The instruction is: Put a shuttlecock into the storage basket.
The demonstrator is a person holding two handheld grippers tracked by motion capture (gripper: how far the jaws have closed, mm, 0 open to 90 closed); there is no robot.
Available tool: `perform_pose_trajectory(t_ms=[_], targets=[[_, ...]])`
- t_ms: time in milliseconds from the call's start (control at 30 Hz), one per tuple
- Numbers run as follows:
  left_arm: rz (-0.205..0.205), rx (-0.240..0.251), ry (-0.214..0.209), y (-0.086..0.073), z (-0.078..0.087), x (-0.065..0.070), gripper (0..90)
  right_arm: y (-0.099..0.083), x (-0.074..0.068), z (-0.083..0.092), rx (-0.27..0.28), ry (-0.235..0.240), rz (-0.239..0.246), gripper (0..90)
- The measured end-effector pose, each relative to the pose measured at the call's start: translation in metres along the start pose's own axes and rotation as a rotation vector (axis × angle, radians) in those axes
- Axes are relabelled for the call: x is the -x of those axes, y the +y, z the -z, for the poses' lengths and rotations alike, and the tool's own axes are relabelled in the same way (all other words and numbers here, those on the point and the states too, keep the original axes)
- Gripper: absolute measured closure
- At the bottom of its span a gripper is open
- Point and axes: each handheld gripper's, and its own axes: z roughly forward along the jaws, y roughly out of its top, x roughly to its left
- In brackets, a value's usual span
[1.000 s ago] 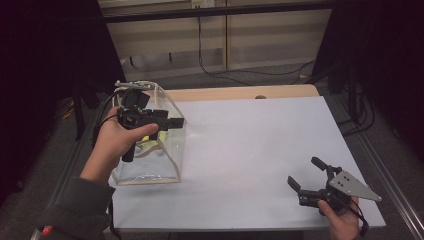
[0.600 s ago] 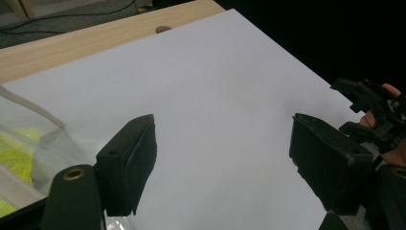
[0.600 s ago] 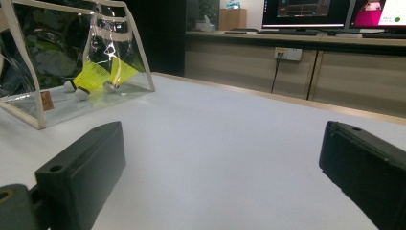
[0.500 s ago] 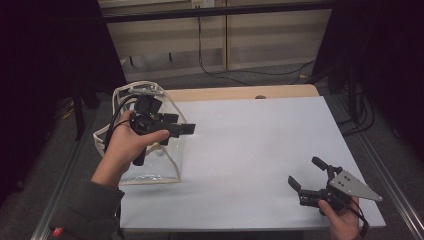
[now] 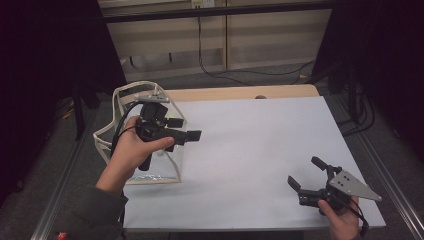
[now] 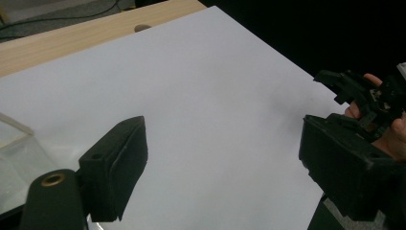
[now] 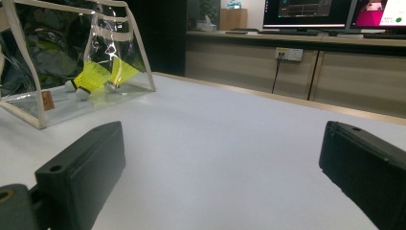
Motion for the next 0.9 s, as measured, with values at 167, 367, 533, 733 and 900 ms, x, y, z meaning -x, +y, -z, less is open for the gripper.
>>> perform_pose_trajectory(t_ms=[167, 367, 533, 733, 900], targets=[[-0.016, -0.008, -0.018, -0.003, -0.005, 0.005, 16.4, 0.0, 0.0, 0.0, 0.0, 0.0, 0.002, 1.8], [-0.031, -0.011, -0.036, -0.006, -0.009, 0.008, 14.9, 0.0, 0.0, 0.0, 0.0, 0.001, 0.0, 1.8], [-0.042, -0.021, -0.049, -0.01, -0.011, 0.01, 14.3, 0.0, 0.001, 0.0, -0.001, 0.003, -0.002, 1.8], [-0.056, -0.016, -0.069, -0.017, -0.013, 0.011, 11.6, 0.0, 0.0, -0.001, -0.001, 0.001, 0.0, 1.8], [-0.076, -0.014, -0.094, -0.023, -0.015, 0.014, 10.7, -0.001, 0.0, 0.0, -0.005, 0.003, -0.001, 1.8]])
